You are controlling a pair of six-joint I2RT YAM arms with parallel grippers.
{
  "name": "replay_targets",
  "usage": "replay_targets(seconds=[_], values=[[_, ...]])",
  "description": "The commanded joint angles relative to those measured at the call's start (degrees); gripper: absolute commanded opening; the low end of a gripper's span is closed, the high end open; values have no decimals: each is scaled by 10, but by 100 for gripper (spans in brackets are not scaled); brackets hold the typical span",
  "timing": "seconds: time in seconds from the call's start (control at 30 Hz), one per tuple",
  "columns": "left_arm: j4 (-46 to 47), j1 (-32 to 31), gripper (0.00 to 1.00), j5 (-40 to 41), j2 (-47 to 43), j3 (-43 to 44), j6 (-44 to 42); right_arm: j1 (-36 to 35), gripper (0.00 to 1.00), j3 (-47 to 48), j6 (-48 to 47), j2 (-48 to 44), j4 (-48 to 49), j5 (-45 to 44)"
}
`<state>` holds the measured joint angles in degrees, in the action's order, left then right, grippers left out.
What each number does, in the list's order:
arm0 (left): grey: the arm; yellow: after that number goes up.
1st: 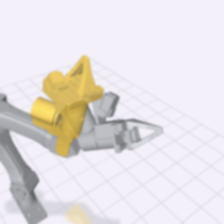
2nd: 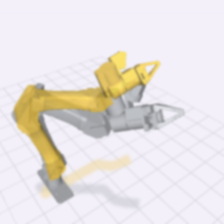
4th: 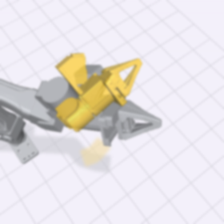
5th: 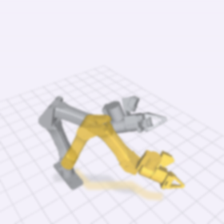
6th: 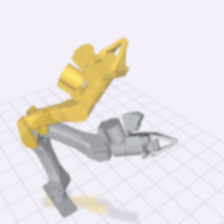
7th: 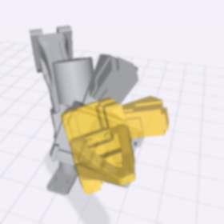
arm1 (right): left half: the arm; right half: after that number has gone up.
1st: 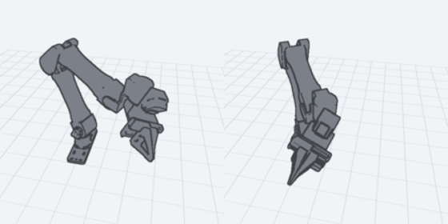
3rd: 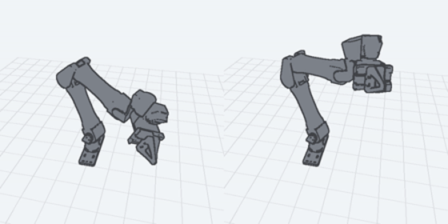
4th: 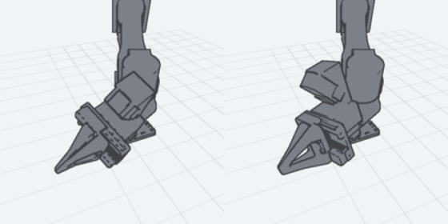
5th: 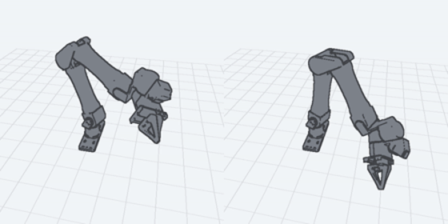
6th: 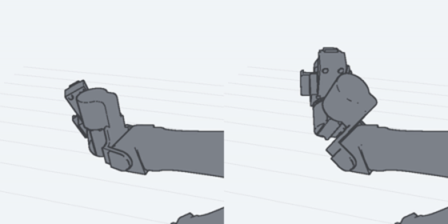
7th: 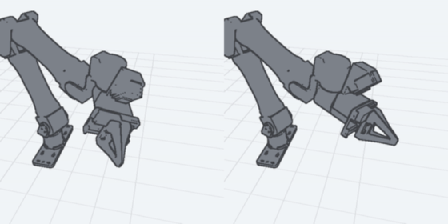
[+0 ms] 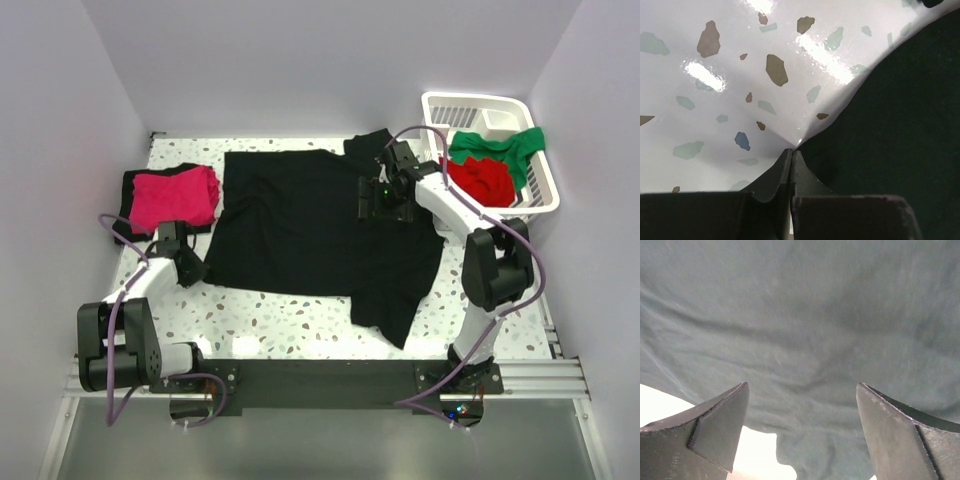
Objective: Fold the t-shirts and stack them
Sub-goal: Flatten the tshirt out
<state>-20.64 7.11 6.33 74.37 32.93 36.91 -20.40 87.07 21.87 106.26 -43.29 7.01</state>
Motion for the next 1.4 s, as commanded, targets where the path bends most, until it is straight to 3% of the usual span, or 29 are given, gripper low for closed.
replay_targets(seconds=[0.0, 0.17, 0.33, 0.6, 0.77, 1.37], values=[[7, 4, 0, -26, 0, -6, -2, -14, 90, -37, -2, -53, -20, -6], [-3, 4, 0, -38, -11, 13, -13, -53, 86, -169, 14, -122, -22, -5], [-1, 4, 0, -48, -7, 25, -24, -88, 83, -320, 65, -251, -38, -38], [-1, 4, 0, -60, -12, 24, -49, -94, 62, -479, 141, -399, -78, -42], [-4, 4, 0, -61, -22, 20, -62, -104, 54, -510, 157, -420, -69, -31], [-33, 4, 0, -59, -47, 26, -76, -167, 48, -575, 219, -395, 7, 1]])
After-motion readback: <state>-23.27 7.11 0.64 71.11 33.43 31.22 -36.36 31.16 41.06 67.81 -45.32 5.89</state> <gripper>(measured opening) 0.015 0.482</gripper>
